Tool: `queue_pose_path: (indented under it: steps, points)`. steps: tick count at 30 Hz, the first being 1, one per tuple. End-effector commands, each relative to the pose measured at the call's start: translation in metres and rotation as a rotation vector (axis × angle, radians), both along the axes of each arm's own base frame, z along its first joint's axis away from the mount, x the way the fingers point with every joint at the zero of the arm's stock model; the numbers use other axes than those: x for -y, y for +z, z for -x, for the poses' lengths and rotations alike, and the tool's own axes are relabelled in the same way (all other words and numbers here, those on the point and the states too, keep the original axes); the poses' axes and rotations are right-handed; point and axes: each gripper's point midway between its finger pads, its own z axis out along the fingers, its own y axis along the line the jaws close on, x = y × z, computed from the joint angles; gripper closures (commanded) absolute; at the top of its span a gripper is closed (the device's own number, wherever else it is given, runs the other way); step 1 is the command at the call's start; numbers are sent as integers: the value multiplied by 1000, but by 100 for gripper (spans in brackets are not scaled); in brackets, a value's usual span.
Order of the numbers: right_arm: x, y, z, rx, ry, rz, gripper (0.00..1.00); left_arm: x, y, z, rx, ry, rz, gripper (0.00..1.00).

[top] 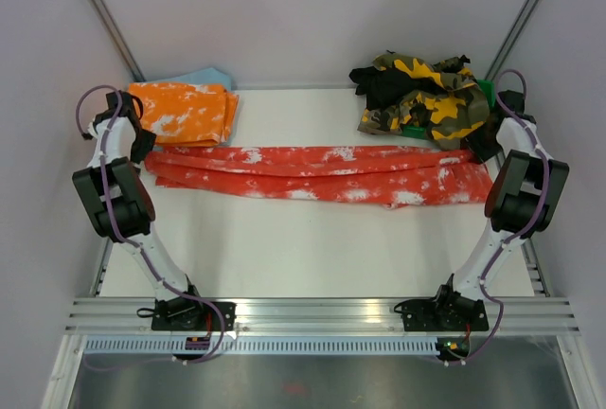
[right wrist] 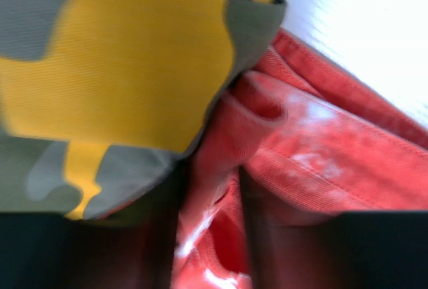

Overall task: Fold and stack the trousers
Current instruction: Fold the trousers

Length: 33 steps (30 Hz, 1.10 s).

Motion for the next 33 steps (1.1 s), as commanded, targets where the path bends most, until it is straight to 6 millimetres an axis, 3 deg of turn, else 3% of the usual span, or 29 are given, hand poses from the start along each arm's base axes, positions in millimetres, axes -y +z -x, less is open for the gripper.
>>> queue_pose_path:
  steps: [1,3,5,7,8,10,11,13,14,15,16,18,19,20,21,22,23,25,26,30,33]
  points:
    - [18,55,-38,170,56,118,49,-22,40,-13,82,4,-104,10]
    - [10,82,-45,229,126,136,24,-24,55,-16,109,-34,-133,2]
    - [-2,110,-52,297,197,127,9,-22,79,-19,150,-89,-158,0]
    - [-15,142,-53,358,298,141,5,-18,104,-16,197,-126,-175,0]
    - [-20,153,-52,371,329,152,2,-11,107,-13,203,-165,-158,0]
    - [-32,174,-41,382,392,189,2,6,120,-14,248,-237,-167,0]
    - [-37,190,-33,406,410,210,2,16,131,-5,255,-283,-189,0]
    - [-52,186,-19,388,452,214,2,41,139,0,263,-372,-213,0]
    - [-61,195,-10,408,477,223,3,55,143,11,277,-411,-220,0]
    - [-66,194,-3,405,490,222,4,77,145,9,294,-470,-224,1]
    - [-74,174,8,367,511,194,4,88,145,13,300,-508,-223,2]
    - [-87,173,25,382,539,185,13,122,139,26,317,-598,-202,5]
    - [-97,148,38,343,562,137,16,134,139,27,343,-631,-189,8]
    - [-105,148,46,357,585,139,24,145,124,34,327,-665,-170,10]
    - [-109,141,53,345,591,133,31,161,128,38,356,-707,-161,16]
    - [-114,118,65,301,600,110,37,177,126,38,381,-744,-132,20]
    - [-119,114,70,303,616,114,48,189,115,43,369,-780,-109,24]
    - [-119,92,80,257,608,111,64,212,101,50,347,-825,-75,47]
    - [-120,82,84,236,607,104,66,225,95,52,329,-858,-61,63]
    - [-122,63,82,203,596,84,79,240,69,61,268,-848,-28,97]
    - [-126,49,78,190,591,78,81,236,45,64,234,-808,-26,98]
